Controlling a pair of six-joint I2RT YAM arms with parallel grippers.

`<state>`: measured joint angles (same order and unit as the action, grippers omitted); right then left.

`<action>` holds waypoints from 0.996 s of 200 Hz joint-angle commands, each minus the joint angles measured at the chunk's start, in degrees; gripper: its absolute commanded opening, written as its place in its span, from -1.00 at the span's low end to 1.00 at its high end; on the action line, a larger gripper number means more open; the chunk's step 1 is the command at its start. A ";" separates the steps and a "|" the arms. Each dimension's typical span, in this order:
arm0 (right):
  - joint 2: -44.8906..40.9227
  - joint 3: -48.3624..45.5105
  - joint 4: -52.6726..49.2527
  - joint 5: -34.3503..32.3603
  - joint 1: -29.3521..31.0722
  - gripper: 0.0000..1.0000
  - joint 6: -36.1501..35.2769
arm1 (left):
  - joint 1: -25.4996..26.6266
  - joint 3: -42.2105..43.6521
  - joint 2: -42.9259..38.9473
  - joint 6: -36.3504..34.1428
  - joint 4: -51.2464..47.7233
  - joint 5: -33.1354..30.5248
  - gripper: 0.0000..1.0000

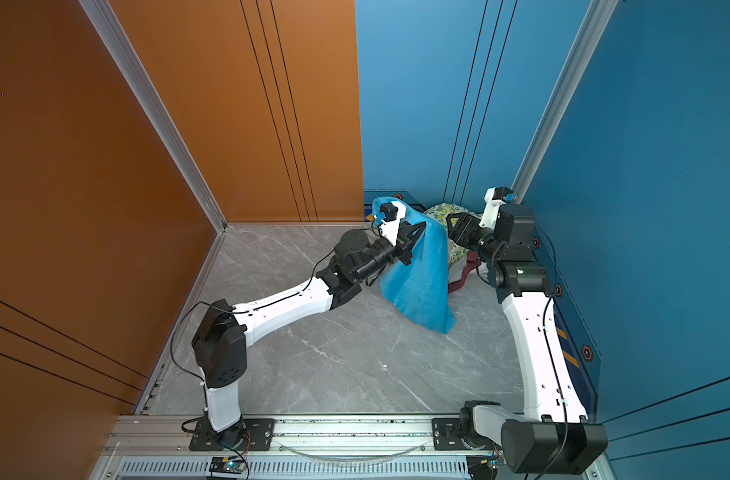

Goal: Pick out a specific cloth from the pile
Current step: 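Reach the left gripper to the hanging shirt and grasp it, then carry the shirt with the left gripper while the right gripper releases it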

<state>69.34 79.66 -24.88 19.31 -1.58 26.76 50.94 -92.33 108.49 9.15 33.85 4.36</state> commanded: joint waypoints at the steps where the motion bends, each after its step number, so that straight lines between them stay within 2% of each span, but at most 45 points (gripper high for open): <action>1: -1.64 -2.09 2.53 -0.14 -0.35 0.38 -1.14 | 0.57 -0.97 -5.52 1.58 -3.00 -0.23 -1.00; 26: -2.06 -3.45 2.56 0.36 -0.09 0.46 -1.94 | 0.57 -0.87 -9.83 1.19 -9.32 -1.65 -1.00; 49: -2.78 -4.80 2.42 0.13 1.17 0.65 -3.65 | 0.53 -0.75 -13.98 0.48 -14.59 -2.88 -1.00; 82: -4.24 -6.35 1.17 -3.04 4.13 0.85 -6.60 | 0.36 -0.57 -19.90 -1.40 -21.42 -4.00 -1.00; 107: -5.24 -7.08 0.17 -4.70 6.05 0.92 -8.06 | -0.82 -1.39 -24.36 -2.35 -28.23 -4.36 -1.00; 146: -6.92 -9.15 0.09 -5.71 8.13 0.96 -8.94 | -5.86 -0.71 -31.41 -1.44 -36.06 -3.55 -1.00; 199: -7.14 -11.72 0.10 -6.50 13.54 0.97 -9.23 | -16.79 0.43 -37.85 0.57 -47.16 -0.72 -1.00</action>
<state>62.89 69.41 -24.05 14.61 9.37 18.98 37.63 -92.33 73.32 8.93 -7.03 1.83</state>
